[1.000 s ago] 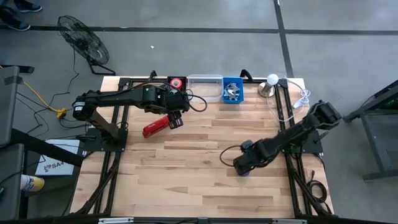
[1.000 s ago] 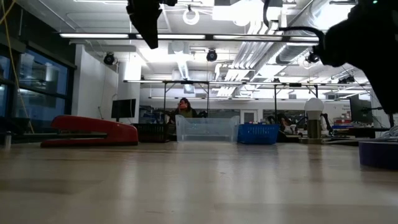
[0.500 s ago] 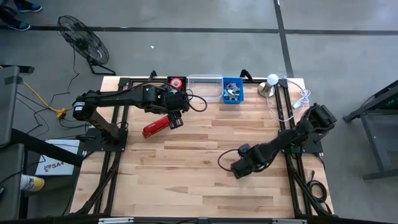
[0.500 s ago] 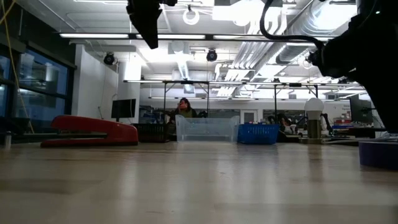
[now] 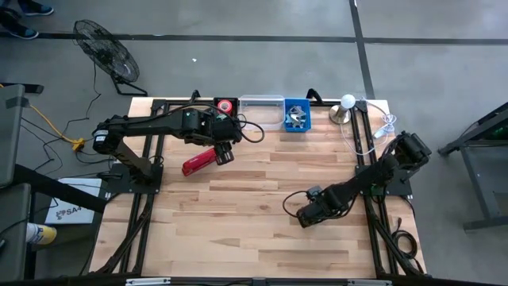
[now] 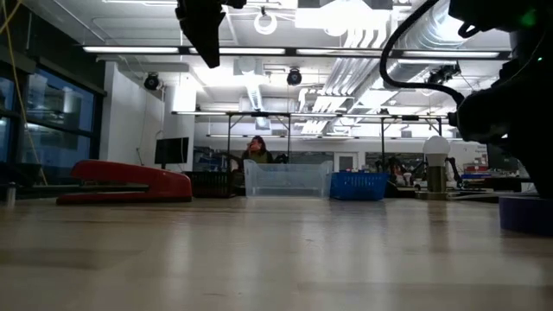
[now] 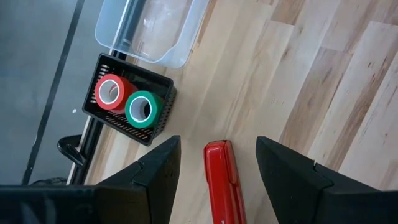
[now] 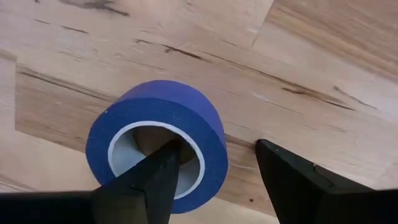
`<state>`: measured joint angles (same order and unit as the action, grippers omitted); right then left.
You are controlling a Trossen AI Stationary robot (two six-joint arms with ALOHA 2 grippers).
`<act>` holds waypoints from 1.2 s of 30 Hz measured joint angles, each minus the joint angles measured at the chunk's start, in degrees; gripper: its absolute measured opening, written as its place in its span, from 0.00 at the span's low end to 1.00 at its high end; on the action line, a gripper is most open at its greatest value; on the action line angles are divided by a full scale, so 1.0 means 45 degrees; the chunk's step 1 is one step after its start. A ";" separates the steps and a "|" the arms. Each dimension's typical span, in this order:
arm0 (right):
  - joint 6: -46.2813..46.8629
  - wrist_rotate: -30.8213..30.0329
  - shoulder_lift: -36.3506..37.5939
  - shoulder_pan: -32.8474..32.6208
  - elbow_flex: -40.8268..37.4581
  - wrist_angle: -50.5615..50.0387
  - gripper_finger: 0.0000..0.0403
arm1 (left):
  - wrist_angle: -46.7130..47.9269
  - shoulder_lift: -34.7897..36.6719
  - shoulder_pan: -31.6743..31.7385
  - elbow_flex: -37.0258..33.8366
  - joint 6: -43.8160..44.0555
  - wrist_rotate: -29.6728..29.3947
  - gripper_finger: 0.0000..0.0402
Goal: Pick and place Stapler, Stapler remover, tape
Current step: Put the blue tape into the black bin
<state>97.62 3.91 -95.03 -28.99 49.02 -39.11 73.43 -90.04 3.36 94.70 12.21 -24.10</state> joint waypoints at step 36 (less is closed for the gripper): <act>-0.3403 -0.6125 0.4358 0.1070 -0.0097 -0.0111 0.08 | -0.1670 -0.0004 0.0000 0.0004 -0.0340 0.1153 0.51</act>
<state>82.30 -23.65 -75.42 -24.18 48.58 -39.61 65.91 -90.06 3.36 94.71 10.68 -18.91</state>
